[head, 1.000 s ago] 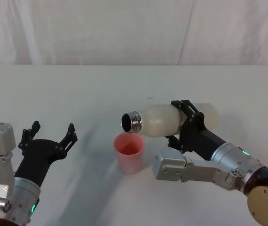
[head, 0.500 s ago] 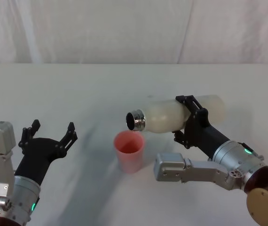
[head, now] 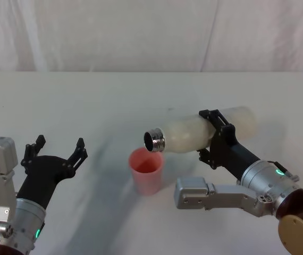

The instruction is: Grasp the thermos with one hand and pour water into the cup lid.

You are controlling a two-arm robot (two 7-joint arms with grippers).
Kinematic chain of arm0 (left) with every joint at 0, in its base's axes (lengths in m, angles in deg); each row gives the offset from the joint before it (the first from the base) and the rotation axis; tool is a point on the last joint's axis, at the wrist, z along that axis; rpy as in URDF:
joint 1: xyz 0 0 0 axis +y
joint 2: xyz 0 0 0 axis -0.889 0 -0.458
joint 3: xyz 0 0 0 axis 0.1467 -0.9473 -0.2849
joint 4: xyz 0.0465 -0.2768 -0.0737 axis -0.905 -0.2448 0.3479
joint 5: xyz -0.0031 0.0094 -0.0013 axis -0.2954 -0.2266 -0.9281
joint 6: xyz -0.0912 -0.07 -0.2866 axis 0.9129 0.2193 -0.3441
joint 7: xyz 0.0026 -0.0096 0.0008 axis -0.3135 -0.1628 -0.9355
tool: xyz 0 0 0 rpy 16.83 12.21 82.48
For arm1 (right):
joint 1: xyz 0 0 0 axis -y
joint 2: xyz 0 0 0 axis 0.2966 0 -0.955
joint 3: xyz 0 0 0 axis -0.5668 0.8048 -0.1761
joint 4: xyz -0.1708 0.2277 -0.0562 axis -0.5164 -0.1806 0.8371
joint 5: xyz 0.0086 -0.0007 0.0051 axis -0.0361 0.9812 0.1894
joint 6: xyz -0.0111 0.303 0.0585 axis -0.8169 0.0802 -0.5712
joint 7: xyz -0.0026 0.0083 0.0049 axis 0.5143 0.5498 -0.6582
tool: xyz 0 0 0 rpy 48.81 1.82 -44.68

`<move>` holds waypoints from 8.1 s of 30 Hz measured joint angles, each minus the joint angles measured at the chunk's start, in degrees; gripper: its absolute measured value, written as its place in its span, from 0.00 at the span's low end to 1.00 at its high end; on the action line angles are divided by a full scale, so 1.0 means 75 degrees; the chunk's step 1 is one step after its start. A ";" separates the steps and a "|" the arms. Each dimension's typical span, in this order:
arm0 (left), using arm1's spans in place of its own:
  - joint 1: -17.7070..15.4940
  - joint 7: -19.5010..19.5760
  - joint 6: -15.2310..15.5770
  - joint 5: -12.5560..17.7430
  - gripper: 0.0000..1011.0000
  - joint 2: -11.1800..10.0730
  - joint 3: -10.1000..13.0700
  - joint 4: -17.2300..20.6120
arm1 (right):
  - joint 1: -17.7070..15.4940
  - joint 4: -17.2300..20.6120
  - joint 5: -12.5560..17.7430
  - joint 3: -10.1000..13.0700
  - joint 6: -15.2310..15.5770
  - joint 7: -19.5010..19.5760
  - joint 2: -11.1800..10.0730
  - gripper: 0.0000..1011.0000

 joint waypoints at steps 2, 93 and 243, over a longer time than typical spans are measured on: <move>0.0000 0.0000 0.0000 0.0000 0.99 0.0000 0.0000 0.0000 | 0.0004 -0.0003 -0.0037 -0.0010 0.0012 0.0001 -0.0003 0.94; 0.0000 0.0000 0.0000 0.0000 0.99 0.0000 0.0000 0.0000 | 0.0259 -0.0070 -0.0581 -0.0255 0.0142 -0.0098 -0.0077 0.94; 0.0000 0.0000 0.0000 0.0000 0.99 0.0000 0.0000 0.0000 | 0.0109 -0.0110 0.0250 0.0052 -0.0250 0.0105 0.0033 0.94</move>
